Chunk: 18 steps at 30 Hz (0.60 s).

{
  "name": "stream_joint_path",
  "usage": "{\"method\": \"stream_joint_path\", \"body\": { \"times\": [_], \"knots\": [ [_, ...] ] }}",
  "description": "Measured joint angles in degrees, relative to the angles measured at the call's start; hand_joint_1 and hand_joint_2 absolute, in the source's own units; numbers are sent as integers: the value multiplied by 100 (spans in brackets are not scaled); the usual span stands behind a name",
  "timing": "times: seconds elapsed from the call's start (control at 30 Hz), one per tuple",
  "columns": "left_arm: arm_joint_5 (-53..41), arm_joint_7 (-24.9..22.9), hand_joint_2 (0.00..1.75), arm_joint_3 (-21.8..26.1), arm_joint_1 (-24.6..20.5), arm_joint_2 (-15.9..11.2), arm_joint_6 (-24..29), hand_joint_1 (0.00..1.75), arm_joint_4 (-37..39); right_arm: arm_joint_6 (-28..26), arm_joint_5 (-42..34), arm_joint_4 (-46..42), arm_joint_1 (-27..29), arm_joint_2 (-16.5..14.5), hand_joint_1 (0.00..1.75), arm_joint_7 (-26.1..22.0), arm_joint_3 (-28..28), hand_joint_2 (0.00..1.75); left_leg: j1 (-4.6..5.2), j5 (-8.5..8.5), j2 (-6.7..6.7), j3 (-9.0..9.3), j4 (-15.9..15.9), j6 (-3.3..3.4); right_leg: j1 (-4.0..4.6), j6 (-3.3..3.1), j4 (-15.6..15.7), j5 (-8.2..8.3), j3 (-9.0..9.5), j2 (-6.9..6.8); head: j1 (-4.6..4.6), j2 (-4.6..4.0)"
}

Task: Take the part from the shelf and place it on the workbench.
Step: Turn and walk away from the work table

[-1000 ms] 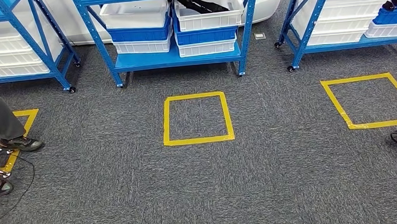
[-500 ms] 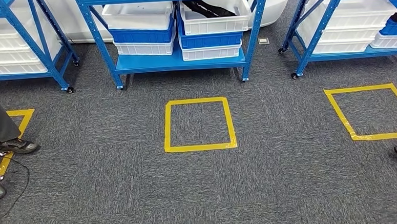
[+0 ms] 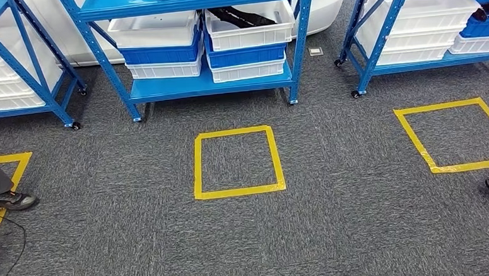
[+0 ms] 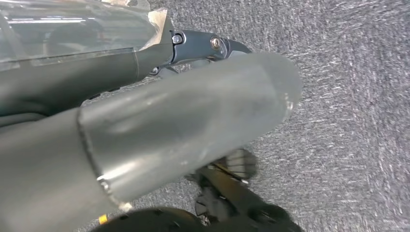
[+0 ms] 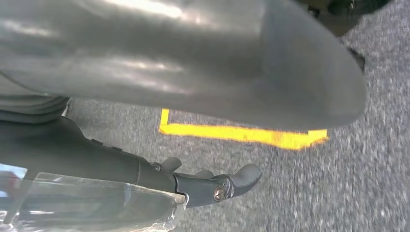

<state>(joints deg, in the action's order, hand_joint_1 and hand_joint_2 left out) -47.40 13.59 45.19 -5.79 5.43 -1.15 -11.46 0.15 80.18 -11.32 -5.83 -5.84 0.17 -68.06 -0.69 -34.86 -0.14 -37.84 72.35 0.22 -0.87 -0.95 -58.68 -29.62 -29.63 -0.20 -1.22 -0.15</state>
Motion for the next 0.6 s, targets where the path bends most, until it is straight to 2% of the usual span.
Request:
{"method": "stream_joint_path", "body": {
  "times": [0.07,0.1,0.17,0.2,0.3,0.37,0.43,0.47,0.5,0.53,0.6],
  "knots": [
    [1,3,0,2,6,-9,15,0,-1,14,11,1,6,-5,0,-28,24,0,21,568,49,87,-610,94,15,11,4,-68,68,-11,0,0],
    [1,3,0,2,2,-15,19,0,-1,17,15,2,5,-13,0,-32,38,0,53,735,114,143,-896,136,28,26,5,-99,104,-24,6,0],
    [1,-1,0,3,-9,-22,22,0,-2,19,20,3,-2,-21,0,-33,67,0,119,817,202,185,-1173,196,55,76,16,-152,119,-65,7,0],
    [1,-3,0,3,-12,-23,23,0,-2,21,20,3,-4,-21,0,-32,77,0,140,778,195,178,-1184,209,71,110,27,-180,138,-93,7,0],
    [1,-12,0,3,-14,-14,25,0,-3,33,22,1,-10,-8,0,-28,93,0,102,911,97,308,-1324,272,106,194,-62,-308,165,-124,7,0],
    [0,-17,0,3,-27,-7,34,0,-3,44,25,1,-16,-2,0,-27,97,0,72,949,55,367,-1386,307,84,189,-546,-545,-51,-70,14,0],
    [0,-24,0,3,-30,-7,50,0,-3,52,34,2,-10,-2,0,-27,103,0,67,947,-12,367,-1390,324,60,195,-1258,-803,-467,-37,13,0],
    [1,-27,0,3,-27,-5,54,0,-3,53,39,2,-2,-1,0,-27,107,0,65,943,-54,367,-1389,324,46,229,-1456,-831,-610,-31,13,0],
    [0,-32,0,3,-21,-2,56,0,-3,54,43,2,4,2,0,-27,111,0,61,938,-103,370,-1386,319,27,287,-1457,-760,-665,-26,12,0],
    [0,-35,0,3,-18,3,56,0,-3,54,45,2,9,8,0,-27,115,0,55,934,-148,376,-1384,311,8,350,-1253,-617,-612,-18,13,0],
    [-1,-38,0,3,-15,14,56,0,-3,60,51,2,6,21,0,-27,125,0,56,918,-234,392,-1369,268,-29,446,-489,-238,-329,56,19,1]
  ]
}}
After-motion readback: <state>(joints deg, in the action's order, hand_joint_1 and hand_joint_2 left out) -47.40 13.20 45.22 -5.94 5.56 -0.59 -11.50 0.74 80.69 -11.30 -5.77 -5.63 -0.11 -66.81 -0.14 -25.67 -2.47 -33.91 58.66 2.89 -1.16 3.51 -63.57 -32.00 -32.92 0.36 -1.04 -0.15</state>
